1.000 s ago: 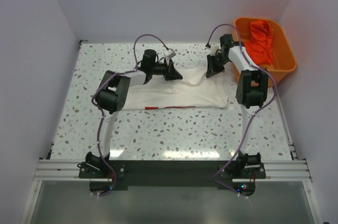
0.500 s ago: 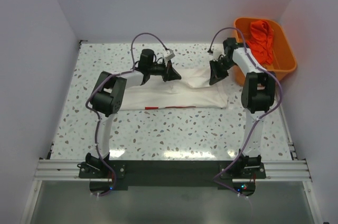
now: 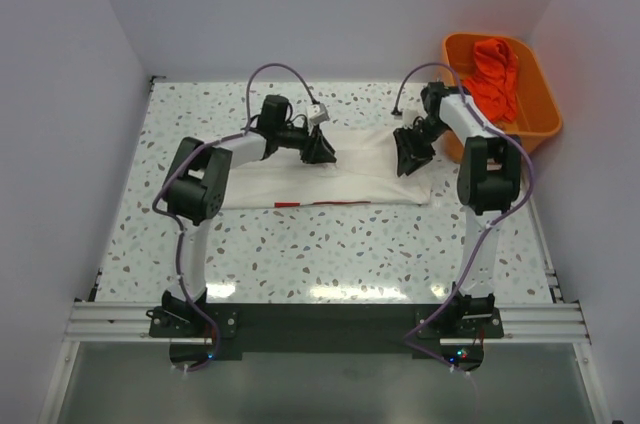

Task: Fold and stack the t-shirts
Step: Fold the tshirt

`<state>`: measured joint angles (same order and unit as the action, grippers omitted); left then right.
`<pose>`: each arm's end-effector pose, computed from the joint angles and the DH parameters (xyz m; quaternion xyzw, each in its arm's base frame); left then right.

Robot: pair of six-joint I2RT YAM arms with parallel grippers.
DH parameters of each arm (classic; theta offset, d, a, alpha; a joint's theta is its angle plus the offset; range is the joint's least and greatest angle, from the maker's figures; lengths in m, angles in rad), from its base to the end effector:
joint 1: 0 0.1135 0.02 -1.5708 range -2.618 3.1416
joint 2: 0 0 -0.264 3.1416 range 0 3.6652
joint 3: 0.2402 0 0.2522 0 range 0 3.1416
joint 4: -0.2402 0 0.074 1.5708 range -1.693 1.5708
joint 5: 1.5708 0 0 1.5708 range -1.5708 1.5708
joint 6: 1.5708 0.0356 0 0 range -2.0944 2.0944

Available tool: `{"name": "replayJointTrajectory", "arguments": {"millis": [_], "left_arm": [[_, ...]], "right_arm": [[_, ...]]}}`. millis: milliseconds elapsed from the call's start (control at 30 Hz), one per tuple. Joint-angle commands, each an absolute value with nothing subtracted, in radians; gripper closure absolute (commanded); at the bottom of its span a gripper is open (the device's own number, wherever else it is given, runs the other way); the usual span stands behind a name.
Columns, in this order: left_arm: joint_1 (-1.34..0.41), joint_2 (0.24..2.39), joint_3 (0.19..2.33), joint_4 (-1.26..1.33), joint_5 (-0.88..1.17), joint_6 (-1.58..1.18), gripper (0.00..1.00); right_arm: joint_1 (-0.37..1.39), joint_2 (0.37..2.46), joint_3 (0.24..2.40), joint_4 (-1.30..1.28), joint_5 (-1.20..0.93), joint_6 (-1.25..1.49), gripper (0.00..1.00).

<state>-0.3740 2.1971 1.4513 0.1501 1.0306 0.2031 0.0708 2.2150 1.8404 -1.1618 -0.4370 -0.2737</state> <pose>0.4280 -0.2008 0.1535 0.4401 0.6713 -0.4686 0.3690 0.4300 0.0456 0.1846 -0.1710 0.9610 0.2139 0.0387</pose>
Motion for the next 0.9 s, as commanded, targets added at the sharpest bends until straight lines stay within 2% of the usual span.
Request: {"name": "replayJointTrajectory", "arguments": {"millis": [0, 167, 367, 500, 667, 867], "left_arm": [[-0.321, 2.059, 1.433, 0.051, 1.069, 0.31, 0.6], [-0.246, 1.985, 1.436, -0.121, 1.014, 0.431, 0.6], [-0.181, 2.028, 1.614, -0.596, 0.767, 0.728, 0.65], [-0.124, 1.994, 1.597, -0.811, 0.669, 0.918, 0.68], [-0.048, 1.882, 1.429, -0.874, 0.603, 1.145, 0.69], [-0.017, 1.784, 1.277, -0.813, 0.555, 1.221, 0.69]], "right_arm": [[0.067, 2.118, 1.879, -1.206, -0.375, -0.31, 0.62], [0.107, 2.08, 1.919, -1.161, -0.333, -0.321, 0.66], [0.254, 2.115, 1.939, -1.144, -0.226, -0.383, 0.69], [0.319, 2.228, 2.026, -1.216, -0.195, -0.431, 0.69], [0.359, 2.315, 2.049, -1.212, -0.152, -0.456, 0.72], [0.365, 2.468, 2.135, -1.157, -0.006, -0.46, 0.77]]}}
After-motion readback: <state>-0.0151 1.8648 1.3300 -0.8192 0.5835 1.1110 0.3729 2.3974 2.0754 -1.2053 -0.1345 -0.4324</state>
